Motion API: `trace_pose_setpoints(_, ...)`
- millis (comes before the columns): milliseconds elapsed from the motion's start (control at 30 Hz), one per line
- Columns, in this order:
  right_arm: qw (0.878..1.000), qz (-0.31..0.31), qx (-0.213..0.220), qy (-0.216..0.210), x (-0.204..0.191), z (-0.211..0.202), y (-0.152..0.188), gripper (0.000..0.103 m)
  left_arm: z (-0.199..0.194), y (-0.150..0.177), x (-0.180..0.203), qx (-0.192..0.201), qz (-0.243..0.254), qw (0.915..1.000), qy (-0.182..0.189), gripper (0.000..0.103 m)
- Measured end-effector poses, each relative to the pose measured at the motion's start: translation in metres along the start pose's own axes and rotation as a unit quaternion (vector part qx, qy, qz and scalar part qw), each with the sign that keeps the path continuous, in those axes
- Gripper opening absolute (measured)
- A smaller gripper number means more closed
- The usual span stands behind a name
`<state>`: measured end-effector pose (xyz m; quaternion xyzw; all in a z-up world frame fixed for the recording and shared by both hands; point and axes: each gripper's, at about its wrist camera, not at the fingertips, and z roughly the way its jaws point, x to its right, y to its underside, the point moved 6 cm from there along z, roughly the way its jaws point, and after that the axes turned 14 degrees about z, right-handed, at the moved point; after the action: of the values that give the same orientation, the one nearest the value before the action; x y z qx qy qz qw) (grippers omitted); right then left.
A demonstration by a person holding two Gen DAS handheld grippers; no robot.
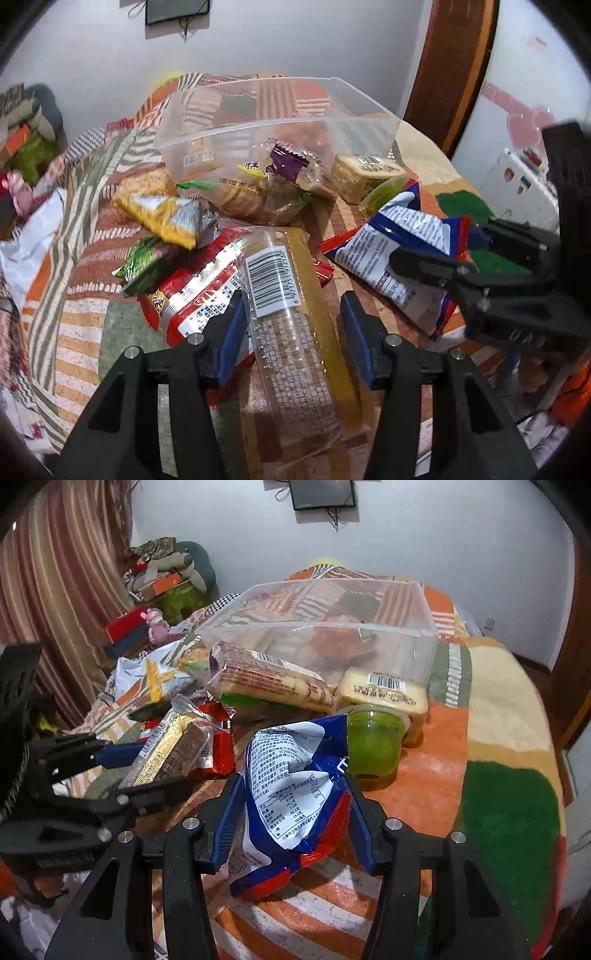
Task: Organize snacks
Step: 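Carry the bread roll and chip bag over the clear box and release them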
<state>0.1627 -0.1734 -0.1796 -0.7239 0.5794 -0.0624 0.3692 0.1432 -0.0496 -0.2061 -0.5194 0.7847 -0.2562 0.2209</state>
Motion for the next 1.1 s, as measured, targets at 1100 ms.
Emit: trace_pose_setpoints(1100, 0.988, 0.039, 0.147, -0.006, 0.001, -0.061, -0.103, 0.046, -0.064, -0.103, -0.079, 0.120, -0.041, 0.9905, -0.054, 0.035)
